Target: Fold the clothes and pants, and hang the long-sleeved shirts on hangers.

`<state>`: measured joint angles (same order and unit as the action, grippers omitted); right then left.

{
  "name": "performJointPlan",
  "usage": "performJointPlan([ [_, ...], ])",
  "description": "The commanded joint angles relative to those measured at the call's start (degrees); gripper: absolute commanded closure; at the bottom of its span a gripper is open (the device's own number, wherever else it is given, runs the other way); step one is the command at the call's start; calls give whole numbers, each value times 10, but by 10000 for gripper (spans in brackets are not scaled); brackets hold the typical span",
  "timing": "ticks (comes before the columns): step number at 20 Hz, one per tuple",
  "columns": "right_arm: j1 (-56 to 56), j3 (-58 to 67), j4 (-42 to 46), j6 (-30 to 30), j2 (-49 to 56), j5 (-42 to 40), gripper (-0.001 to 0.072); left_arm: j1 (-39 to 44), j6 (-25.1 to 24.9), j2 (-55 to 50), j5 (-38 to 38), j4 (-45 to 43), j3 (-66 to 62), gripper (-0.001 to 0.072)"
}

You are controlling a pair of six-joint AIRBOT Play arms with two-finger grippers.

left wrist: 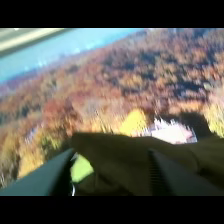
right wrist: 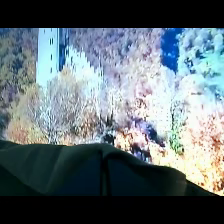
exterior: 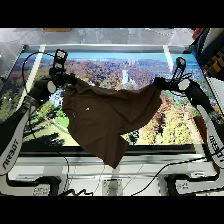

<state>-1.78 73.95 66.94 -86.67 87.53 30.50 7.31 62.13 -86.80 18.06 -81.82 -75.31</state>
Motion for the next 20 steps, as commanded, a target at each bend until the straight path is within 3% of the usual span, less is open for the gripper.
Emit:
performJointPlan([
  [1, 0, 0, 6, -16, 0, -24, 700, -33, 11, 41, 208, 0, 0, 696],
  [3, 0, 0, 7, -16, 0, -20, 700, -58, 70, 69, 289, 0, 0, 697],
  [5, 0, 0, 8, -16, 0, -19, 700, -71, 82, 104, 348, 35, 20, 698],
  [8, 0, 0, 8, -16, 0, -9, 700, -70, 82, 194, 351, 102, 134, 698],
  [12, 0, 0, 8, -16, 0, 2, 700, -68, 84, 289, 351, 296, 325, 694],
  [13, 0, 0, 8, -16, 0, 4, 700, -66, 84, 296, 354, 319, 359, 649],
  [15, 0, 0, 8, -16, 0, 14, 701, -58, 83, 297, 366, 339, 417, 359],
  [16, 0, 0, 8, -16, 0, 18, 700, -50, 81, 297, 367, 339, 442, 306],
  [20, 0, 0, 8, -16, 0, 20, 700, -20, 54, 296, 366, 339, 498, 311],
])
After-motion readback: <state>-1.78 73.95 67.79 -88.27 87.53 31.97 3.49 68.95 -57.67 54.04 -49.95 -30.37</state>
